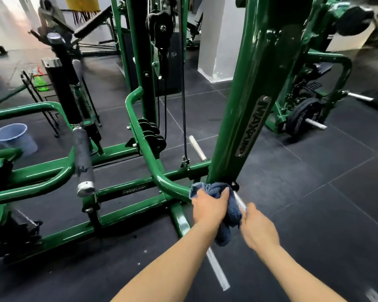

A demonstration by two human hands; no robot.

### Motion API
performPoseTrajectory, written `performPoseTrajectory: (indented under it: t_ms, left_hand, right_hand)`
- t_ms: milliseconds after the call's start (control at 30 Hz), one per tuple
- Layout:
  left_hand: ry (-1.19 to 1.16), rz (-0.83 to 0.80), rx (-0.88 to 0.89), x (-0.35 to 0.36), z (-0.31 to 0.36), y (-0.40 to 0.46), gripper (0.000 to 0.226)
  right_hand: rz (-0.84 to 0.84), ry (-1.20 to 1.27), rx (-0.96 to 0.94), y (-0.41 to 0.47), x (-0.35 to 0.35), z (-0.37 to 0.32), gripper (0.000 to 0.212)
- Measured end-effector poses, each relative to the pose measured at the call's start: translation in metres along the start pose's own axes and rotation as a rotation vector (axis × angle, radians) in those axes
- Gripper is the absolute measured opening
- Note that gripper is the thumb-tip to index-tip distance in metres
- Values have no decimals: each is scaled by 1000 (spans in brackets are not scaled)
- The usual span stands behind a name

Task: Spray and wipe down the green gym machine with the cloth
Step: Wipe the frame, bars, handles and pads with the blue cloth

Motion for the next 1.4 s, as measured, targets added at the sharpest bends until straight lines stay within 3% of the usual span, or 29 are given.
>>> performPoseTrajectory:
  t_ms: [67, 167, 300, 367, 567, 633, 733, 867, 933, 1033, 1133, 1233, 1400]
  left_hand:
    - [-13, -37, -47, 10, -2, 13, 76]
    - [-97, -64, -38, 17, -9, 27, 57]
    - [-595, -270, -339, 44, -57, 28, 33]
    - [-689, -330, -403, 57, -63, 22, 29]
    - [-736, -307, -296, 40, -50, 20, 14]
    - [-684, -230, -220, 36, -43, 22, 9]
    - [-588, -119, -158, 33, -37, 25, 16]
    - [-758, -398, -480, 68, -60, 15, 36]
    - [-772, -419, -500, 72, -62, 3, 38]
    - [-678, -375, -346, 62, -51, -4, 26]
    - [-527, -202, -54, 32, -24, -13, 27]
    - [-69, 4, 185, 14, 11, -33, 32]
    - [541, 303, 347, 18, 52, -56, 38]
  right_hand:
    - [60, -16, -10, 0, -6, -3, 20]
    - [86, -30, 6, 1, -6, -2, 29]
    - [127, -42, -2, -1, -7, -4, 38]
    - [124, -42, 2, -2, -7, -3, 38]
    - [113, -18, 3, 0, -7, -1, 39]
    - [112, -11, 7, -1, -6, -2, 38]
    - [120, -11, -5, 1, -7, -2, 36]
    - [111, -4, -4, 1, -6, -1, 36]
    - [106, 9, -12, 1, -5, -2, 36]
    - [76, 49, -17, 2, -6, -1, 34]
    - [1, 135, -25, 0, -2, 2, 32]
    - [-83, 269, -64, 0, 4, 6, 32]
    - [-103, 293, -68, -15, 7, 19, 27]
Point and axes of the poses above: each hand's wrist, its own y-axis towards the middle knuckle, its own x-axis out of the palm, z = x × y, the point moved 10 cm from there along y, towards the middle knuckle, and after that the axes turned 9 degrees about -x, right-handed, at the moved point
